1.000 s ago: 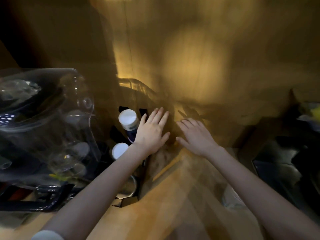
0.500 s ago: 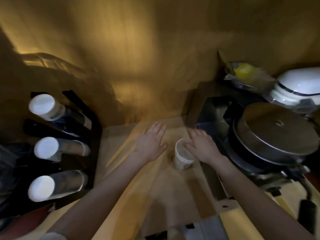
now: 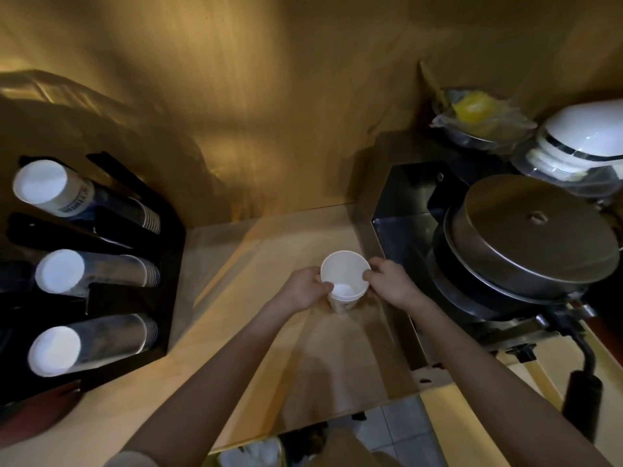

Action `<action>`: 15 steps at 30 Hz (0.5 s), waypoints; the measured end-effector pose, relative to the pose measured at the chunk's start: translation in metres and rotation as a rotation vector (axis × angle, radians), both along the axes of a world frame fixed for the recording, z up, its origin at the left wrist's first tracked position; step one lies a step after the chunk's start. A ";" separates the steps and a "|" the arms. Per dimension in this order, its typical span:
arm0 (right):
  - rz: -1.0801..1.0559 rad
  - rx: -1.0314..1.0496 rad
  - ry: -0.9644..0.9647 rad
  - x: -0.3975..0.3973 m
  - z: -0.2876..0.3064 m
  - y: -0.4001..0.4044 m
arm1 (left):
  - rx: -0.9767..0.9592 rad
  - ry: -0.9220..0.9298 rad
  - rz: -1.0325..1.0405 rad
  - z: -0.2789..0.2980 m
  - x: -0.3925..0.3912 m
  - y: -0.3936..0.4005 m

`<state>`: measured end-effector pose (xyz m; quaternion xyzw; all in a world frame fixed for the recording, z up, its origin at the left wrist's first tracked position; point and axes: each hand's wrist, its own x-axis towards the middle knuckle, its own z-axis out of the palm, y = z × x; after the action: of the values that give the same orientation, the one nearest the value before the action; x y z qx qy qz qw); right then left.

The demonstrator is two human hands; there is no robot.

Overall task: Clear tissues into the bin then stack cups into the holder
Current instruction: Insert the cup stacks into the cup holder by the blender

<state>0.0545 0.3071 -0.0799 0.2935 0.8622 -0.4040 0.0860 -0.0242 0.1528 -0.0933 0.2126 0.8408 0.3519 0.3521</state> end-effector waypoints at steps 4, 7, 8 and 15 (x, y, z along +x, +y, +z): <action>0.046 -0.009 0.048 -0.011 0.012 -0.009 | 0.084 -0.352 0.173 0.008 -0.005 -0.015; 0.106 0.049 0.132 -0.024 0.028 -0.025 | 0.179 -0.622 0.329 0.016 -0.016 -0.039; 0.128 0.059 0.176 -0.027 0.035 -0.031 | 0.211 -0.727 0.357 0.019 -0.020 -0.046; 0.394 0.232 0.526 -0.036 0.066 -0.090 | 0.479 -1.050 0.415 0.050 -0.029 -0.107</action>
<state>0.0183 0.2169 -0.0135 0.0154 0.9350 -0.3408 -0.0966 -0.0531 0.0455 -0.0436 -0.0843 0.4767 0.6500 0.5858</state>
